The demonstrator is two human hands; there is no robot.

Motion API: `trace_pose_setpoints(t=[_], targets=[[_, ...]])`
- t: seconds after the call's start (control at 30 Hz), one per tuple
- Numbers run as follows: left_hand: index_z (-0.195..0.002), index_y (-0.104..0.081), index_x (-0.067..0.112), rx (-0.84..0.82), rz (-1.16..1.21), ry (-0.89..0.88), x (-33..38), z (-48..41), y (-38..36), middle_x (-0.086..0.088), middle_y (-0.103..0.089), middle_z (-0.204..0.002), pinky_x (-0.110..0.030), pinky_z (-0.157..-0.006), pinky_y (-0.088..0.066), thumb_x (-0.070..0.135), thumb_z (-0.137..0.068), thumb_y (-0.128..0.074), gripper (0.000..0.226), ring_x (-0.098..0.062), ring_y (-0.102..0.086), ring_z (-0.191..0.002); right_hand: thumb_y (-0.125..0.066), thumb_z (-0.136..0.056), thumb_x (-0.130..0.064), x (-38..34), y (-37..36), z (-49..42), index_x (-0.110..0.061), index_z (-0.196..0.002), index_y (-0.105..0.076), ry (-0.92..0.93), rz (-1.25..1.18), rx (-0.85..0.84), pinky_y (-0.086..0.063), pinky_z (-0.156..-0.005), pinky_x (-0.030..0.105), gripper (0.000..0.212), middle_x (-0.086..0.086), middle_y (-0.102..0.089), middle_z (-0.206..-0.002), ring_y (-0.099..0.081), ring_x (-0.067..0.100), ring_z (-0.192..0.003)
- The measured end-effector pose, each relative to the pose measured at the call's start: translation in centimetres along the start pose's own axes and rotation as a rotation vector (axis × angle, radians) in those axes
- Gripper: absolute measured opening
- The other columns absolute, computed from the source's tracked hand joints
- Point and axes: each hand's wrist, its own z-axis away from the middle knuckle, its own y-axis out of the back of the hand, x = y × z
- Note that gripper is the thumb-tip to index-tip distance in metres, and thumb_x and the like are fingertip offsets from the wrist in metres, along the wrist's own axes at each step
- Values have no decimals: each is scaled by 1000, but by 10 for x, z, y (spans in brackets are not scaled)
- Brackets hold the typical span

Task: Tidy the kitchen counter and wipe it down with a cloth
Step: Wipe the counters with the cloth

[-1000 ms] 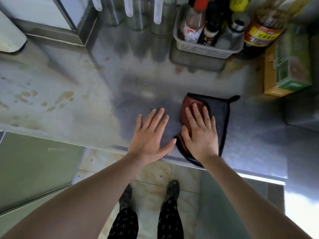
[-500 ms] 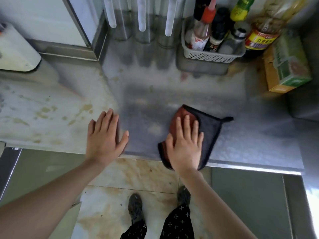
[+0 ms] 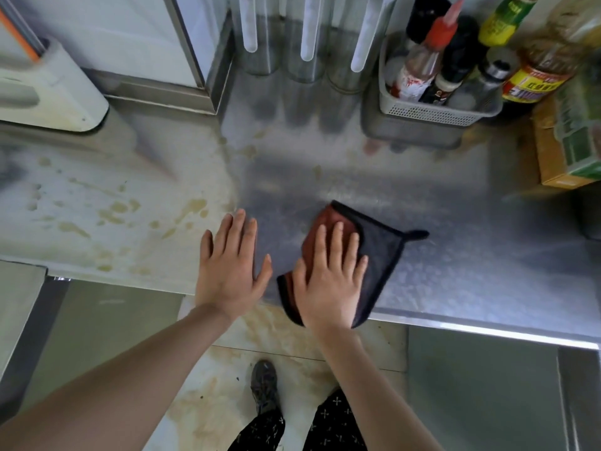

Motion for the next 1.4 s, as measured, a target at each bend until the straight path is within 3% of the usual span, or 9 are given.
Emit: trace_pose_setpoints(t=[0.13,0.37,0.57,0.67,0.97,1.03,1.27,1.33,1.4], targets=[[-139,-35,6,-8,-2,6,-1,-1,0,-14,-32,-149,-53,-107,-26,46,-88,-28,65,-32,-30,-136,-23,-92,-51,33,9,-27,-30,-149,-14,309,109,-113,-7,-115,49,61,-3,-10,-158,-7,26,-146],[-138,-37,5,-6,-6,-2,-2,-2,-2,-15,-35,-147,-54,-105,-29,46,-89,-27,65,-33,-33,-135,-26,-95,-46,47,18,-86,-27,-150,-10,-139,7,-10,-1,-117,50,61,0,-2,-160,3,27,-146],[-138,-36,5,-32,-17,-5,-2,-2,-2,-15,-34,-148,-54,-106,-29,49,-88,-28,67,-33,-32,-135,-19,-95,-49,11,11,-59,-30,-149,-11,358,100,-111,3,-115,45,58,-4,-6,-159,2,23,-146],[-138,-36,5,-35,-25,-4,-2,-3,-1,-15,-34,-148,-54,-106,-29,49,-88,-28,66,-32,-32,-135,-13,-93,-53,27,17,-69,-35,-148,-10,437,132,-147,2,-115,43,59,-8,-5,-158,3,19,-146],[-137,-37,6,-31,11,14,-2,-3,-1,-15,-35,-148,-52,-105,-28,47,-87,-30,65,-31,-32,-135,-24,-97,-45,52,35,-161,-37,-148,-13,-8,30,-56,0,-116,52,53,-4,-5,-159,5,28,-146],[-137,-37,7,-37,9,23,-2,-3,0,-14,-35,-148,-50,-106,-26,48,-87,-31,65,-30,-30,-135,-22,-96,-45,36,30,-152,-35,-148,-15,91,47,-65,-1,-115,53,54,-2,-8,-159,3,30,-146],[-136,-43,8,-37,-18,51,2,-3,3,-12,-40,-145,-45,-109,-20,48,-87,-34,65,-28,-28,-135,-29,-92,-44,18,20,-133,-33,-144,-31,904,187,-214,-17,-111,56,53,-2,-28,-154,-22,32,-142],[-137,-43,9,-25,-29,56,2,-3,0,-12,-39,-146,-45,-110,-20,48,-87,-35,64,-27,-27,-136,-28,-91,-45,20,24,-168,-36,-144,-30,961,195,-220,-16,-112,54,54,-5,-25,-155,-20,29,-143],[-137,-42,9,2,-27,56,1,-3,-4,-12,-39,-146,-46,-108,-22,47,-88,-35,63,-27,-28,-135,-22,-90,-48,12,28,-209,-37,-146,-24,869,195,-212,-13,-114,53,56,-6,-18,-157,-13,27,-145]])
